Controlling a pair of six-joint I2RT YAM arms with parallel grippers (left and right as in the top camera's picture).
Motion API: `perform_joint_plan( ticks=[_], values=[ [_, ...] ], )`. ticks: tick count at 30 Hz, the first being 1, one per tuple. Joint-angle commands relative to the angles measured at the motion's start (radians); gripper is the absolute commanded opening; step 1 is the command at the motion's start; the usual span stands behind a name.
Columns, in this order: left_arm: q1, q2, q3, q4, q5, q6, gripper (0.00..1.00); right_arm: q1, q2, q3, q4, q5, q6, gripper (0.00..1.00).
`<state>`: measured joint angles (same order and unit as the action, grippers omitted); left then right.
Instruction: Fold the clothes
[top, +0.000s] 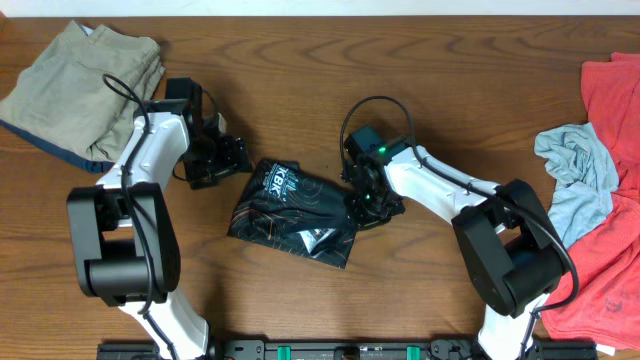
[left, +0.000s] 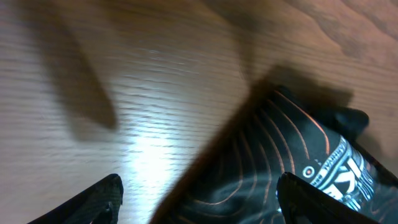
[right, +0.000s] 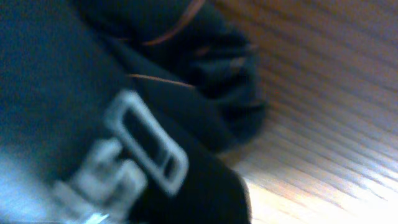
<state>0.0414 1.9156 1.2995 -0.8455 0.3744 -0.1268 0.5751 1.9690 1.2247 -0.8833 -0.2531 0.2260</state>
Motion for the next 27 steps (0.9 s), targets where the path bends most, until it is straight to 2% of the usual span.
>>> perform_joint_plan(
  ticks=[1, 7, 19, 21, 22, 27],
  values=[
    [-0.006, 0.022, -0.003, 0.011, 0.087, 0.068, 0.81, 0.012, 0.008, 0.005, -0.003, 0.132, 0.081, 0.08],
    [-0.042, 0.031, -0.019, 0.057, 0.089, 0.087, 0.89, 0.012, 0.008, 0.005, -0.002, 0.138, 0.088, 0.11],
    [-0.085, 0.032, -0.123, 0.174, 0.086, 0.090, 0.91, 0.006, 0.008, 0.005, -0.035, 0.145, 0.088, 0.12],
    [-0.098, 0.032, -0.134, 0.174, 0.086, 0.091, 0.83, 0.000, 0.008, 0.005, -0.047, 0.145, 0.088, 0.13],
    [-0.105, 0.032, -0.139, 0.175, 0.086, 0.094, 0.75, -0.005, 0.008, 0.005, -0.053, 0.145, 0.088, 0.13],
    [-0.138, 0.032, -0.146, 0.183, 0.085, 0.116, 0.23, -0.049, -0.008, 0.009, -0.095, 0.162, 0.097, 0.11]
  ],
)
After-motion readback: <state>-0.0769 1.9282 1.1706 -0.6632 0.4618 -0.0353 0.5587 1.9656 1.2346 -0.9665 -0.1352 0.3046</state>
